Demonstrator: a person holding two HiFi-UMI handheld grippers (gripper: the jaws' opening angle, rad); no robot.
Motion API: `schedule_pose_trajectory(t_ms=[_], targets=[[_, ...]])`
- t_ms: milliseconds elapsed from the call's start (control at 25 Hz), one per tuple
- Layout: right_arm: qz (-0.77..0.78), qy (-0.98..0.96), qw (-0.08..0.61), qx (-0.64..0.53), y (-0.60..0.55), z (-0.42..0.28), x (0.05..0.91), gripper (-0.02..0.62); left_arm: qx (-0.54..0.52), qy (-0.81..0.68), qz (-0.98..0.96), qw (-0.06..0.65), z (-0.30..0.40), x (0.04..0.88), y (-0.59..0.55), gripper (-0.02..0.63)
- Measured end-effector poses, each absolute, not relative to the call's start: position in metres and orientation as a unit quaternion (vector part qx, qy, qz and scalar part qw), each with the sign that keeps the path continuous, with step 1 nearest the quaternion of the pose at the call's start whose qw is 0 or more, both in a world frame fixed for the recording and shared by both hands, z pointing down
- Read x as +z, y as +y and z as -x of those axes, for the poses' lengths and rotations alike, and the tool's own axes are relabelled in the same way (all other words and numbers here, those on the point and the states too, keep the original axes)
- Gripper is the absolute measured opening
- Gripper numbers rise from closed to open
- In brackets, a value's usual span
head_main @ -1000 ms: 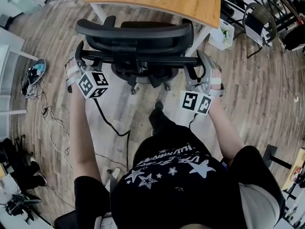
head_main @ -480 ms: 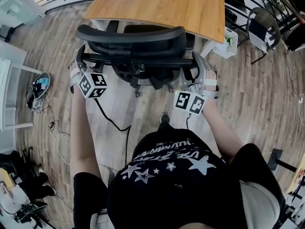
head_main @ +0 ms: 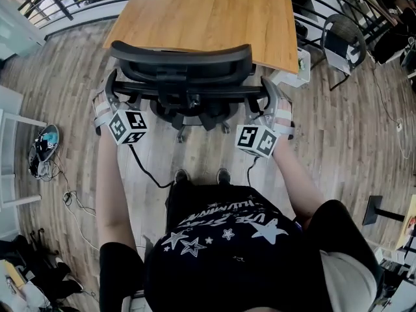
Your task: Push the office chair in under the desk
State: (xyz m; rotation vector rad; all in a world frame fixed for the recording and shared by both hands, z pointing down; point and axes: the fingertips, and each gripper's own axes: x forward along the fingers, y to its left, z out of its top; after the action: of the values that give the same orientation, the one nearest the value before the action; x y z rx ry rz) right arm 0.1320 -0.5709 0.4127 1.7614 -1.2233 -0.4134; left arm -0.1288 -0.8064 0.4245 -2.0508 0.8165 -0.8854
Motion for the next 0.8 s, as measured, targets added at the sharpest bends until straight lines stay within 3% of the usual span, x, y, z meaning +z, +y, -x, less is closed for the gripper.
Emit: schedule_pose_trajectory(t_ms=[800], targets=[[-0.751, -0.433, 0.490, -0.093, -0.635, -0.157, 0.413, 0.252, -0.298, 0.233, 0.830, 0.409, 0.075, 0.421, -0.896, 0.422]])
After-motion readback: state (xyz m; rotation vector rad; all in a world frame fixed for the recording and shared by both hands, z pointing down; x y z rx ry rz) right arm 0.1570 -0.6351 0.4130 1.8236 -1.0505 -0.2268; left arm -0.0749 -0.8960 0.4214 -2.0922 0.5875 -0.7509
